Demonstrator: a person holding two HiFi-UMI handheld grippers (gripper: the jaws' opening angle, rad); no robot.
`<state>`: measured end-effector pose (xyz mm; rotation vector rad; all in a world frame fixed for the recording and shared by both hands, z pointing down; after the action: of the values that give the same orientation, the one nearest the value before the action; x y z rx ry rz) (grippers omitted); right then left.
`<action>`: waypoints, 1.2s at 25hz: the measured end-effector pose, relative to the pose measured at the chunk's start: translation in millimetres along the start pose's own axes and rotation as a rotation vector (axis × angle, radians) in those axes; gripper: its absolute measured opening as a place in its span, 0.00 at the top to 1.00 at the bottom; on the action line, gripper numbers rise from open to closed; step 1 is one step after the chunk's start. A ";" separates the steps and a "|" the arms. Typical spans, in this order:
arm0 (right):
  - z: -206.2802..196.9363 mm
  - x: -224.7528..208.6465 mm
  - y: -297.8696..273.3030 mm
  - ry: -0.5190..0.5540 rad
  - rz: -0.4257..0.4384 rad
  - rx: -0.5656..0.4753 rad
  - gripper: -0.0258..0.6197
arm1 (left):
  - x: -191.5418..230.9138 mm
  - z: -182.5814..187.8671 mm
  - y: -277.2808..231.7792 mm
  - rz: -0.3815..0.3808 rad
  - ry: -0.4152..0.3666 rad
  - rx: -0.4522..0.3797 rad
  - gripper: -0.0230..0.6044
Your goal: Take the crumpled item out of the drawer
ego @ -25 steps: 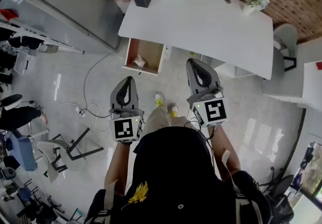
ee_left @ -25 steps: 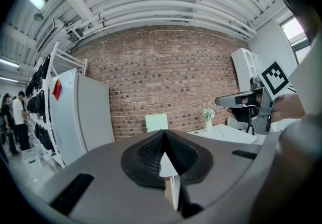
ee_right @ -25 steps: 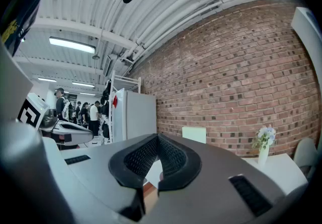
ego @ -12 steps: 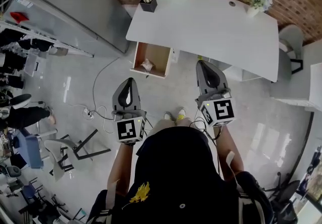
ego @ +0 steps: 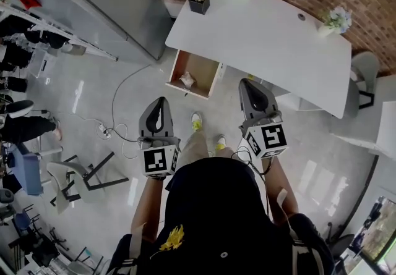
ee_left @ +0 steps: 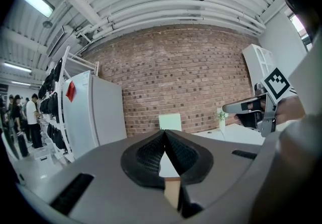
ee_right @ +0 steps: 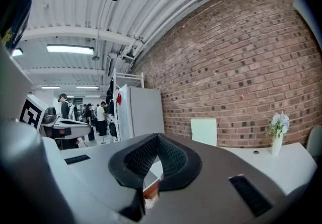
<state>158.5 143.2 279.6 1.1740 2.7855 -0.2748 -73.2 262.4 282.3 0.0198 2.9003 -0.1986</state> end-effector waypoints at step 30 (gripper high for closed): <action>-22.1 -21.7 -172.5 0.035 -0.203 0.164 0.92 | 91.7 -103.8 -238.3 -0.395 -0.010 0.148 0.93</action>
<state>49.3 14.3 326.3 0.9319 2.9642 -0.5148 -193.2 40.3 392.6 -0.5291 2.8424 -0.4776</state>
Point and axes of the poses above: the fingertips, and each gripper's own axes: y backward along the fingers, x to its left, z out of its top, the point moved 6 cm from there along y, backward along the fingers, and after that the axes turned 5 degrees about -y, right-handed, at the moved point
